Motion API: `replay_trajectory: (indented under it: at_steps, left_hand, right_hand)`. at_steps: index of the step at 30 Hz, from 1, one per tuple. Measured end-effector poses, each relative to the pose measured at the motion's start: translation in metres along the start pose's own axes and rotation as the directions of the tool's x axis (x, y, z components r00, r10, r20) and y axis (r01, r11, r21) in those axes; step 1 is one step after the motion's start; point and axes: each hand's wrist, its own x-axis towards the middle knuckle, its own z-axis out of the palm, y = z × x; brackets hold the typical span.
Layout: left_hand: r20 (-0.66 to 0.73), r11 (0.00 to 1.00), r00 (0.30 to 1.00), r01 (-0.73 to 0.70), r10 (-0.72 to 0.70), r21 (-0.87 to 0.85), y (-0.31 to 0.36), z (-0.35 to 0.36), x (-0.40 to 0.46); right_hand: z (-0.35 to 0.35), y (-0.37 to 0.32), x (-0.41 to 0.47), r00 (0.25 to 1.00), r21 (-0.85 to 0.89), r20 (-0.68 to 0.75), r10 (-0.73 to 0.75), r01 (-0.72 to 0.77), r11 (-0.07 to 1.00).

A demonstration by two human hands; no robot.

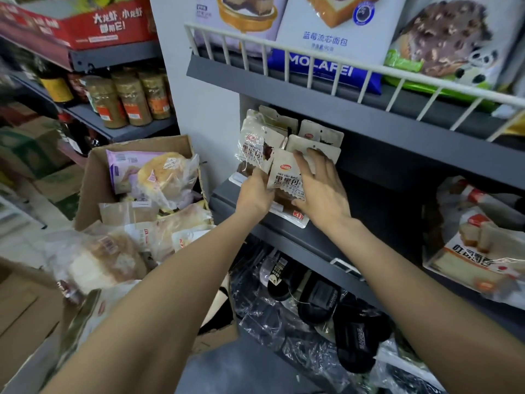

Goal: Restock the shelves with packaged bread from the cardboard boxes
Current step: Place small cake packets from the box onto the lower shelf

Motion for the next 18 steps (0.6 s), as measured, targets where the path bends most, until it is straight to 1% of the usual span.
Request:
replay_trajectory:
  at_steps: [3,4,6,8,11,14,16,18]
  left_hand:
    - [0.038,0.985,0.999,-0.036,0.03,0.167,-0.006,-0.02,-0.016]
    - [0.055,0.974,0.998,-0.039,0.028,0.223,-0.008,-0.029,-0.023]
    - [0.088,0.953,0.996,-0.043,0.017,0.301,-0.014,-0.051,-0.039]
    - [0.113,0.934,0.994,-0.051,0.011,0.354,-0.022,-0.073,-0.056]
    - [0.146,0.926,0.989,-0.033,-0.024,0.375,-0.039,-0.103,-0.077]
    - [0.205,0.924,0.968,0.055,-0.142,0.378,-0.058,-0.126,-0.097]
    - [0.31,0.906,0.919,0.101,-0.244,0.412,-0.069,-0.135,-0.111]
    - [0.426,0.906,0.85,0.129,-0.311,0.404,-0.08,-0.14,-0.125]
  right_hand:
    - [-0.009,-0.022,-0.014,1.0,0.215,0.003,0.03,-0.03,0.976]
    - [-0.011,-0.031,-0.018,0.999,0.282,0.029,0.045,-0.051,0.958]
    - [-0.015,-0.05,-0.024,0.991,0.384,0.124,0.055,-0.099,0.918]
    - [-0.016,-0.069,-0.029,0.97,0.447,0.242,0.029,-0.138,0.884]
    - [-0.014,-0.102,-0.038,0.923,0.466,0.385,-0.024,-0.172,0.868]
    - [-0.011,-0.134,-0.047,0.865,0.433,0.5,-0.041,-0.209,0.877]
    - [-0.009,-0.149,-0.052,0.82,0.387,0.571,-0.034,-0.232,0.892]
    - [-0.007,-0.156,-0.058,0.79,0.363,0.613,-0.006,-0.275,0.89]
